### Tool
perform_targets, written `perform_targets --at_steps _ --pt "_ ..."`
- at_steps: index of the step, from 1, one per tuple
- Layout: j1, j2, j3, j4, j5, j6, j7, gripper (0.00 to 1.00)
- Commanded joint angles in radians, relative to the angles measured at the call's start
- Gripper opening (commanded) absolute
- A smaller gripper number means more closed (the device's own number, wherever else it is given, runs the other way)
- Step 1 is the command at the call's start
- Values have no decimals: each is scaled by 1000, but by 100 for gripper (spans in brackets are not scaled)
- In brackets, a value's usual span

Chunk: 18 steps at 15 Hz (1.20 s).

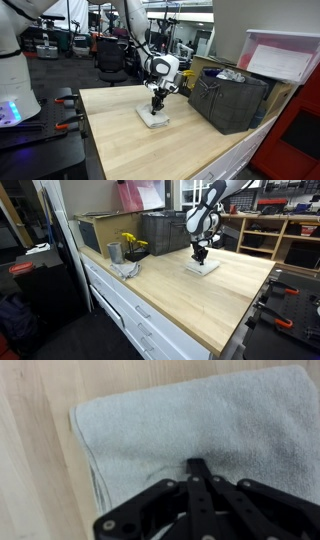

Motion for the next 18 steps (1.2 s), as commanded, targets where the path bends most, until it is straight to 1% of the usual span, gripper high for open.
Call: perform_targets --at_steps 1,2,4,5,8,11,13,16,18 --pt "55 -6 -18 -30 43 -12 178 0" --pt "65 -7 -20 -26 54 -25 221 0" --pt "68 -11 9 -22 86 -33 237 0" --pt "62 -18 38 -29 101 -8 191 0" --pt "78 -28 75 -38 80 43 118 0" --pt "86 -36 117 -51 52 97 -11 0" --pt "79 -42 141 -69 38 130 -104 0" --pt "48 -51 171 -107 17 183 -264 0" --pt "14 -62 187 -140 3 218 -386 0"
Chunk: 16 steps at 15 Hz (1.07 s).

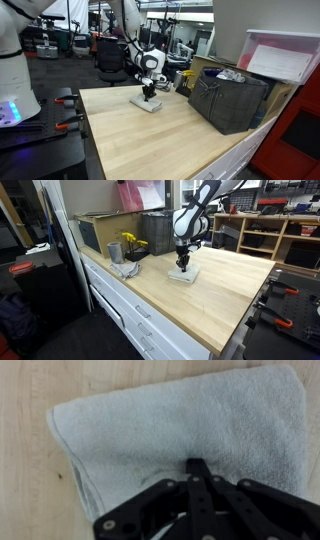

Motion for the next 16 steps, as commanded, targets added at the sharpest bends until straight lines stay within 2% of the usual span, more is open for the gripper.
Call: perform_targets --at_steps 1,5,8,12,16 --pt "-79 -41 46 -99 -35 79 -213 0" --pt "-191 -70 92 -149 -74 85 -482 0" --pt "-248 -83 89 -166 -111 60 -665 0" --pt "-284 -115 71 -180 -165 52 -852 0" --pt "-280 -141 96 -190 -182 78 -946 0"
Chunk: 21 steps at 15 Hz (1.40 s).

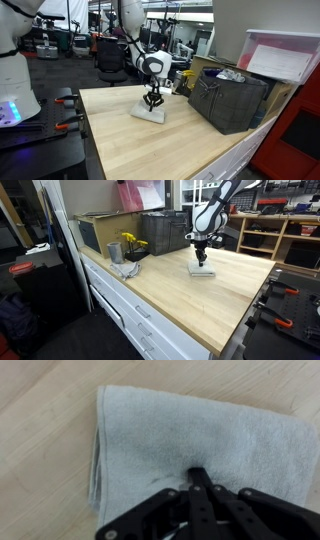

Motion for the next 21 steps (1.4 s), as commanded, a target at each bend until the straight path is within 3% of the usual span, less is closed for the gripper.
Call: perform_targets --at_steps 1,6,8,12,16,17,18,21 --pt "4 -62 33 -52 11 23 -144 0" --pt "34 -73 111 -97 28 55 -167 0" --pt "53 -76 99 -102 42 64 -102 0" --pt "59 -125 39 -124 92 153 65 0" --pt "108 -137 -86 -114 75 165 257 0" --pt "114 -140 -101 -112 80 145 304 26" --pt "110 -141 -100 -115 89 128 330 27" --pt "102 -140 -77 -127 115 65 405 49"
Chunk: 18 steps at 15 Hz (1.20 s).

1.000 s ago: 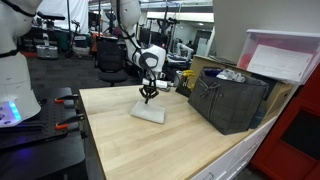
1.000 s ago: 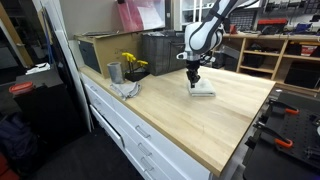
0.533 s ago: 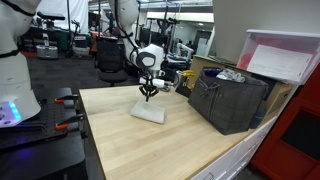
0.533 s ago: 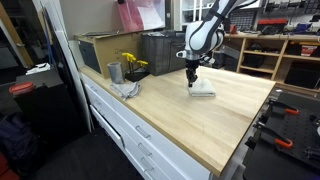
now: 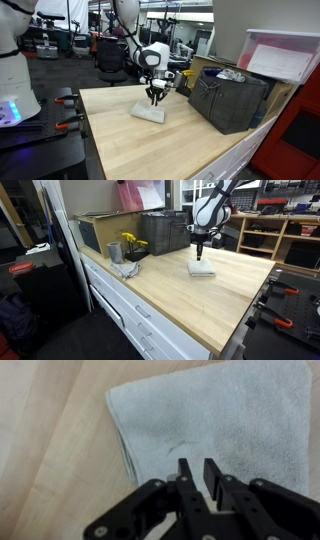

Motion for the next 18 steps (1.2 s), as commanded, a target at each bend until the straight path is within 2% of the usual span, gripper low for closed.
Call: perform_targets --at_steps 1,4,5,6,7,9,12,18 --pt "-2 -39 31 -50 55 -61 72 56" --pt "-14 -43 61 -69 87 -41 58 77" --pt "-10 -43 59 -71 82 -36 55 86" --pt "14 -35 27 -66 46 -35 82 93" --pt "6 -25 24 -59 52 -39 84 100" --pt "-1 -15 11 -52 61 -49 107 100" --pt "-56 28 43 -32 112 -51 69 100" --pt "-117 146 97 30 173 -42 55 100"
